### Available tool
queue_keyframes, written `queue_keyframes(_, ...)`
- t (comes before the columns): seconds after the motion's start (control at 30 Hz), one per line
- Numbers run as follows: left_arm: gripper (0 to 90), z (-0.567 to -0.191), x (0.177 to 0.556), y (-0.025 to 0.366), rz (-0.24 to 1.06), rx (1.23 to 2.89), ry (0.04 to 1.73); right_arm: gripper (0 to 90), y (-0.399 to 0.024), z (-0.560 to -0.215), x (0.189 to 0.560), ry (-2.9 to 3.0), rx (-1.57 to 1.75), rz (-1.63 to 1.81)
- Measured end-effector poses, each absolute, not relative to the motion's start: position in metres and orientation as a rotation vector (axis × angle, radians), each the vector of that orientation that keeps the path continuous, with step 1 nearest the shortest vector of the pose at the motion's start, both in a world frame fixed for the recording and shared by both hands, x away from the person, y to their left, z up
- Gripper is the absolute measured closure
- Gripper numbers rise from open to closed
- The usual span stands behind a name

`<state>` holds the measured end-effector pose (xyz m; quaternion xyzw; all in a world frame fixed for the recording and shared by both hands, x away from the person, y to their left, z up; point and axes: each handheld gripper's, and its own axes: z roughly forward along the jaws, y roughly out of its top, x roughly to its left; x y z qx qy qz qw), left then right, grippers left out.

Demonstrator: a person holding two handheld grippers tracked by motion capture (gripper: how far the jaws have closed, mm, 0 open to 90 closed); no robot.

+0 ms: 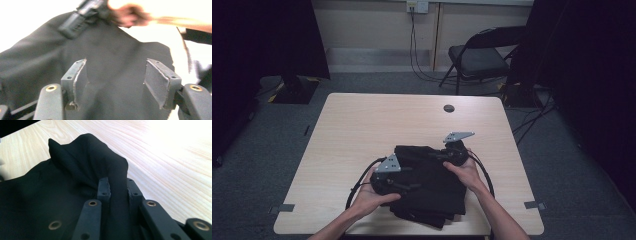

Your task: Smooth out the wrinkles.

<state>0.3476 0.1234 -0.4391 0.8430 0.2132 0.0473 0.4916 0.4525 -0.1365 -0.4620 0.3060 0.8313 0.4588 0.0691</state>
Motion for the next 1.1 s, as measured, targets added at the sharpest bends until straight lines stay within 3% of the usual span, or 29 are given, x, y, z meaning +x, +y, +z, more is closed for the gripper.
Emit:
queue_keyframes(0.23, 34.7, -0.457, 0.325, 0.130, 0.055, 2.185, 0.442, 77.6, -0.143, -0.463, 0.455, 2.481, 0.951, 1.364)
queue_keyframes(0.4, 35.0, -0.468, 0.328, 0.120, 0.123, 2.264, 0.427, 77.7, -0.147, -0.463, 0.459, 2.456, 0.977, 1.354)
queue_keyframes(0.73, 38.7, -0.483, 0.350, 0.106, 0.182, 2.258, 0.452, 78.0, -0.145, -0.440, 0.449, 2.395, 0.924, 1.419)
queue_keyframes(1.1, 42.3, -0.486, 0.365, 0.111, 0.223, 2.240, 0.454, 78.2, -0.137, -0.423, 0.408, 2.442, 0.788, 1.467)
